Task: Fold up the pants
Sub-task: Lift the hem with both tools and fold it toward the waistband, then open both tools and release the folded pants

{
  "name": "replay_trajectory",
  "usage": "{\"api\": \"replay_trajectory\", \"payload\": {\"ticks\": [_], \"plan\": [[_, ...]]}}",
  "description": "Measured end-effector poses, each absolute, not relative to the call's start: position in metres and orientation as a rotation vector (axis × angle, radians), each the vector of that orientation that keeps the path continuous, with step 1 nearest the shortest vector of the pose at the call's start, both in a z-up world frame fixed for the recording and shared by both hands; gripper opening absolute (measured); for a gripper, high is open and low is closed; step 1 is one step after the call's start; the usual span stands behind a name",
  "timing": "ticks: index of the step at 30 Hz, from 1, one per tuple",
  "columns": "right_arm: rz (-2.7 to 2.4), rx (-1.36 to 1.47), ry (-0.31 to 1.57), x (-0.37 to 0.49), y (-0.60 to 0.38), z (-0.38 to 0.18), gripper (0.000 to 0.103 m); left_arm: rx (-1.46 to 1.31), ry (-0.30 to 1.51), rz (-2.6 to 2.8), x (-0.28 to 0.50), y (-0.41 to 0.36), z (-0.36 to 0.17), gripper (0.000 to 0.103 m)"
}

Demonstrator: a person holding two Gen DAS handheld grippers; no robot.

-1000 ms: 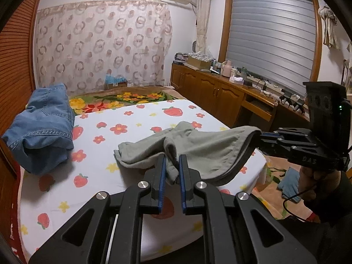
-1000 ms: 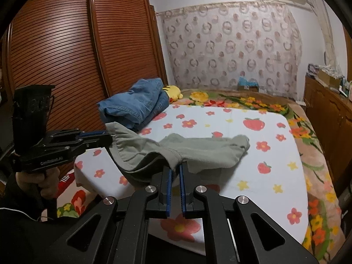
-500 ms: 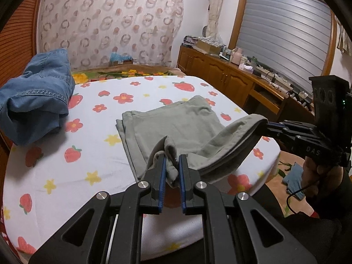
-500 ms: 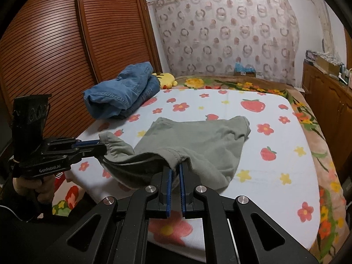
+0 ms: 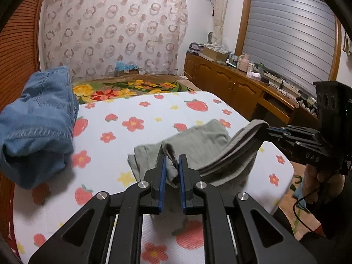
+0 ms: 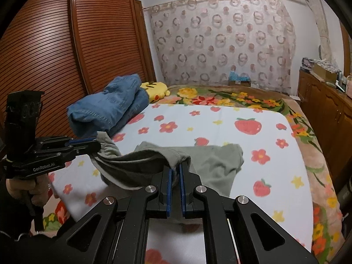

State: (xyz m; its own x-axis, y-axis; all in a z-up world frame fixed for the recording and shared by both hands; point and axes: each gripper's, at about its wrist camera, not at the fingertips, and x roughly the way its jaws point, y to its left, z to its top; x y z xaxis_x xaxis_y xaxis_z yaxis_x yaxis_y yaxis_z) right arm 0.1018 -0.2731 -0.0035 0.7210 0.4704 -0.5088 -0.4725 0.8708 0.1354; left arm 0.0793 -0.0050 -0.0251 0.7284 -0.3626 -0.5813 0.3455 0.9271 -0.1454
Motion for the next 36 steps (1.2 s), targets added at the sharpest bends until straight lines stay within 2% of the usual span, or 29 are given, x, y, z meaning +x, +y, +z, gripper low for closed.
{"api": "replay_trajectory", "payload": {"ticks": [25, 28, 32, 35, 36], "plan": [[0.474, 0.019, 0.674, 0.181, -0.258, -0.034, 0.006, -0.036, 0.709, -0.323, 0.136, -0.007, -0.049, 0.012], [0.497, 0.038, 0.694, 0.182, -0.259, -0.035, 0.006, -0.043, 0.707, -0.296, 0.137, -0.006, -0.048, 0.023], [0.499, 0.057, 0.695, 0.181, -0.263, -0.034, 0.009, -0.045, 0.692, -0.301, 0.132, -0.003, -0.047, 0.048], [0.488, 0.05, 0.682, 0.177, -0.266, -0.031, 0.019, -0.05, 0.686, -0.307, 0.129, -0.001, -0.047, 0.053], [0.478, 0.043, 0.676, 0.175, -0.267, -0.03, 0.028, -0.046, 0.69, -0.31, 0.128, 0.0, -0.048, 0.055]]}}
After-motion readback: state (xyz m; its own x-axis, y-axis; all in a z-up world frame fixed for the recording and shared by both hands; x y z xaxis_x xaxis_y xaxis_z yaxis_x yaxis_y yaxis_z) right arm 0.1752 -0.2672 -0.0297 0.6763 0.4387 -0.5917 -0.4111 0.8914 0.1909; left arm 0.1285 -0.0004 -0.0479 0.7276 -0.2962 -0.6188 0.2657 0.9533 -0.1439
